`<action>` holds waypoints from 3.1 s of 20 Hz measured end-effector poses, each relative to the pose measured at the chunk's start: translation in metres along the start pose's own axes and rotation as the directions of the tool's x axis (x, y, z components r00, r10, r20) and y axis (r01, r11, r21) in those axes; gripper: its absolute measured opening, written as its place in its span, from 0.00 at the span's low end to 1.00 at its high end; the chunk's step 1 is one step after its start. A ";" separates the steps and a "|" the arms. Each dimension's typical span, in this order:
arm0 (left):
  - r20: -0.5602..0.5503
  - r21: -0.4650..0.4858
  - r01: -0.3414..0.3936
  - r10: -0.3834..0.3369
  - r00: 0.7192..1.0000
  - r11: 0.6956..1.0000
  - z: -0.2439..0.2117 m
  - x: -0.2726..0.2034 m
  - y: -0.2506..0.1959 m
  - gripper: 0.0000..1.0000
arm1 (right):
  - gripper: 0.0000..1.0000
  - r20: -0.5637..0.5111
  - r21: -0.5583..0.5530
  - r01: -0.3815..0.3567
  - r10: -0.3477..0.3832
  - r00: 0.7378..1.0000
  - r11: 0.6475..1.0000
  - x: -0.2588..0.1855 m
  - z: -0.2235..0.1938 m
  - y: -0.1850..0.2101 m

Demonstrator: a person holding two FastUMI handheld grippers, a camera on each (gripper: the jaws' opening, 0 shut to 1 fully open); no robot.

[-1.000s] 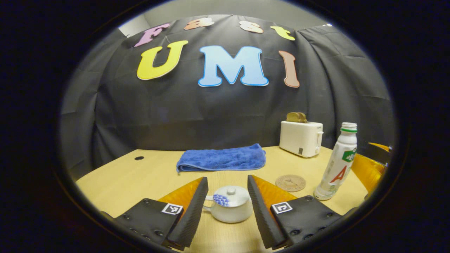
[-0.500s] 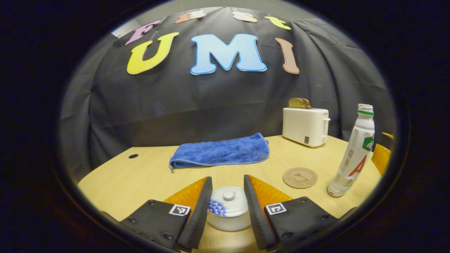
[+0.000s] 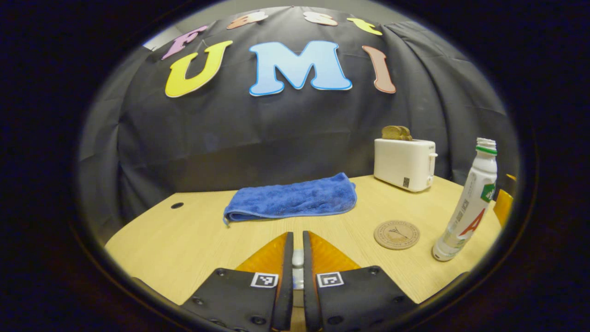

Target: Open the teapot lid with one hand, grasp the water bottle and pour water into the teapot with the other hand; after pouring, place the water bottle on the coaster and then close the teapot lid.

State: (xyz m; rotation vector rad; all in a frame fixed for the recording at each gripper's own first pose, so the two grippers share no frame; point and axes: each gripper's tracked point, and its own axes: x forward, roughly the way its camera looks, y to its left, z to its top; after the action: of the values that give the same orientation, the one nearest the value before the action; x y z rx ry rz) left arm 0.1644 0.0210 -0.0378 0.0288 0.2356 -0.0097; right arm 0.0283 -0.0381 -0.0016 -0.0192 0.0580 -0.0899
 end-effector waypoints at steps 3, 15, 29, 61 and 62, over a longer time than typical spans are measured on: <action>-0.009 -0.004 0.011 -0.011 1.000 1.000 0.001 -0.002 0.000 0.13 | 0.95 0.003 -0.012 0.007 -0.007 1.000 1.000 -0.002 0.000 -0.003; 0.150 -0.039 0.074 -0.067 0.986 0.997 0.085 -0.077 0.010 0.12 | 0.95 -0.081 0.039 -0.077 0.080 0.993 0.996 0.013 -0.020 0.010; 0.143 -0.079 0.106 -0.094 0.985 0.991 0.042 -0.131 0.053 0.12 | 0.95 -0.223 0.059 -0.053 0.065 0.973 0.997 0.051 -0.058 0.011; 0.134 -0.176 -0.006 0.030 0.991 0.984 0.037 -0.141 0.160 0.12 | 0.81 -0.105 -0.859 -0.075 -0.031 0.994 0.507 0.087 -0.006 0.069; 0.134 -0.176 -0.011 0.035 0.990 0.984 0.036 -0.142 0.163 0.11 | 0.81 -0.094 -0.880 -0.070 -0.028 0.995 0.469 0.088 -0.004 0.073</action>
State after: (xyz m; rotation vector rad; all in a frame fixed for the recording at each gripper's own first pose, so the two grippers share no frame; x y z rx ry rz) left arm 0.0368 0.1836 0.0352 -0.1436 0.0987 0.0320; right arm 0.1221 0.0261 -0.0122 -1.0957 0.2013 -0.0246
